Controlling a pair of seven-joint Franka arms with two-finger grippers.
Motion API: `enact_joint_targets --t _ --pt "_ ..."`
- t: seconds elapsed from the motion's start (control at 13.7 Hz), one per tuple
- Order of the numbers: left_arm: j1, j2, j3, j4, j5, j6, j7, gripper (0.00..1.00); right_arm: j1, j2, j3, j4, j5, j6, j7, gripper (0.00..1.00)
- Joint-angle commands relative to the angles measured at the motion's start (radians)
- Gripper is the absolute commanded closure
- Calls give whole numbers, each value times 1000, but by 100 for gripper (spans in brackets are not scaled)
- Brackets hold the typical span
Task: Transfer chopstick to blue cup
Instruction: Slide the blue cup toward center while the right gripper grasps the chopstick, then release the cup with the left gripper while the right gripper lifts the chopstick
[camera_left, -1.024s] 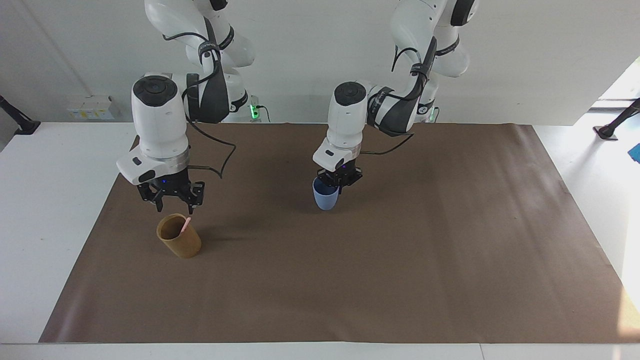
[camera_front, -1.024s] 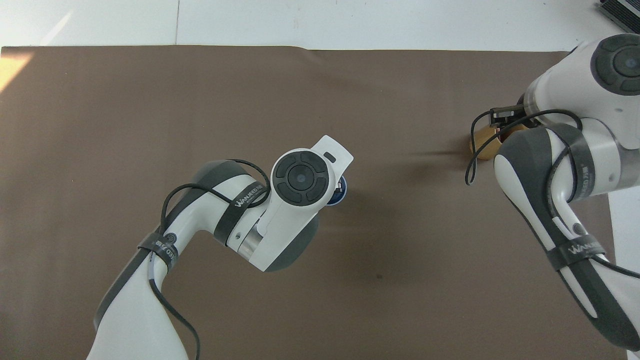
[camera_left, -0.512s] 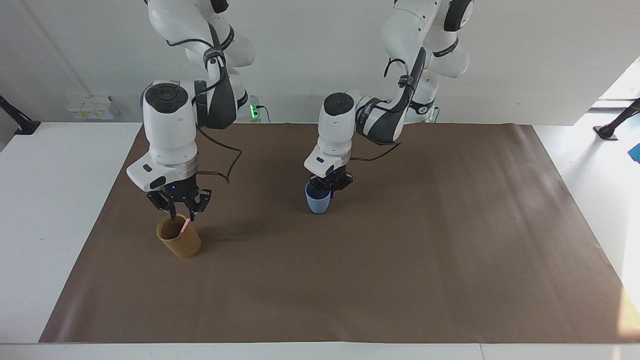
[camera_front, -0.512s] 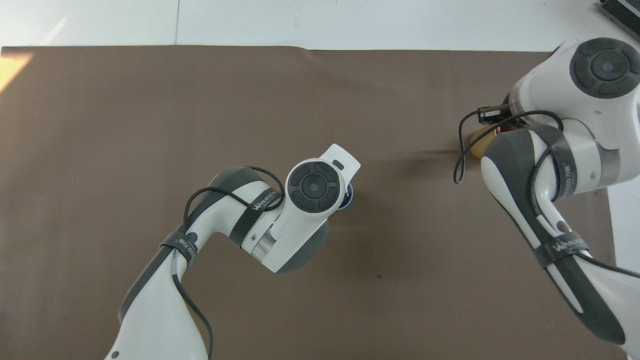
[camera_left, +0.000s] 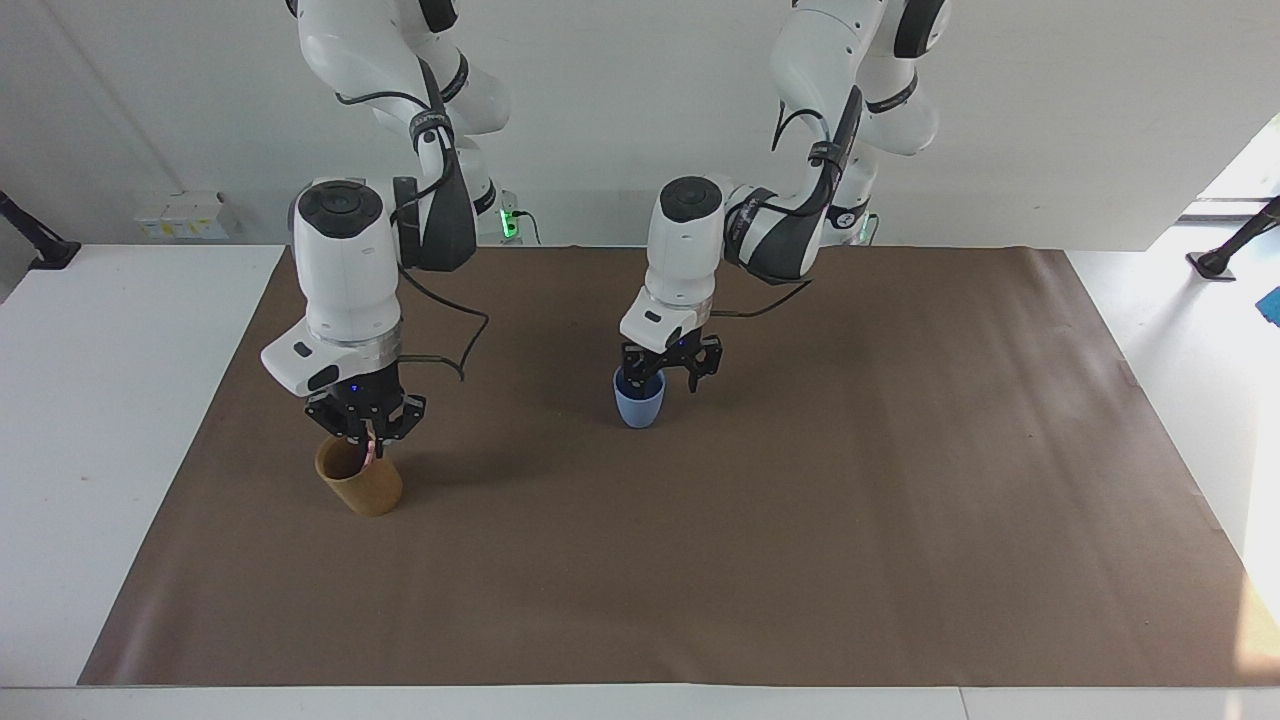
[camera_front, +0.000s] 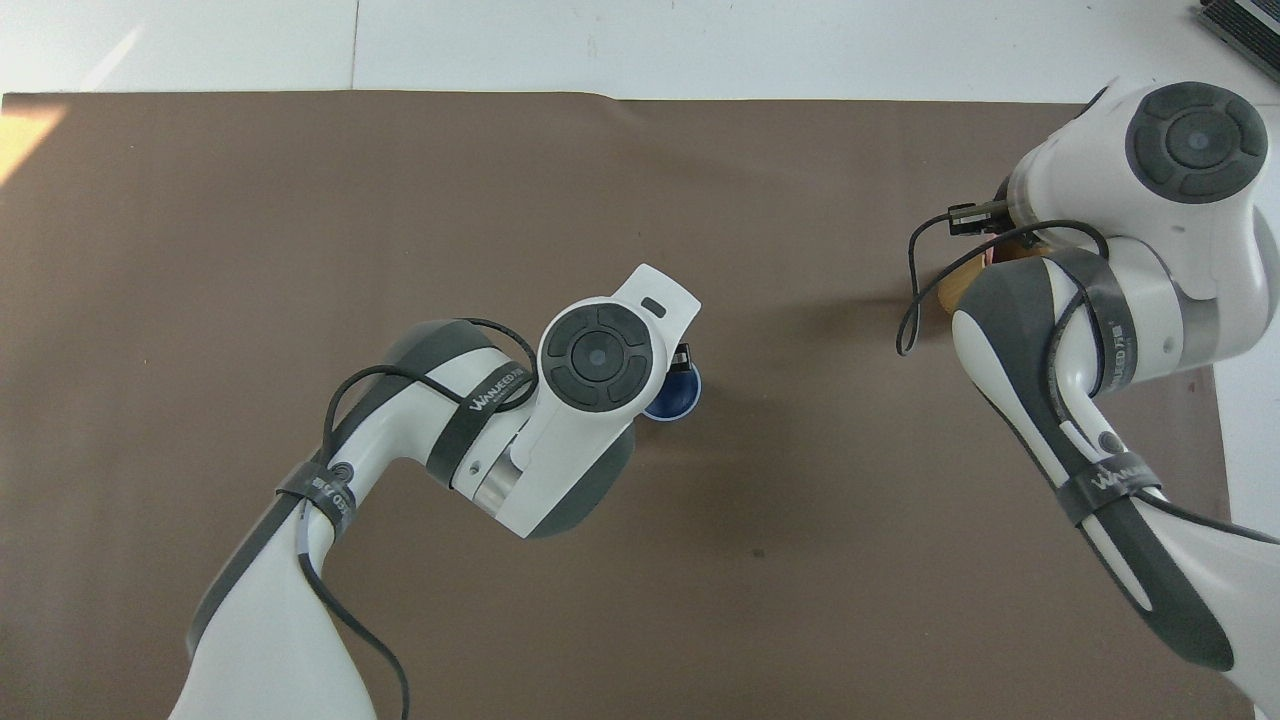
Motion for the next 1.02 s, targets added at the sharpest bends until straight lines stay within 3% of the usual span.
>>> enact_joint_targets --t 0.0,0.37,0.59,0.95 --pt "68 -104 -5 -16 17 -85 63 0 -8 3 8 -1 -11 18 -9 100" --pt "238 -271 -7 -21 6 -295 317 0 -27 -78 2 -4 4 -80 -23 100" --pt "334 -330 -7 -22 4 -407 458 0 -39 -164 3 -4 21 -148 -23 100" --pt "495 -393 -5 -22 3 -498 688 0 -5 -243 16 1 194 -98 0 100"
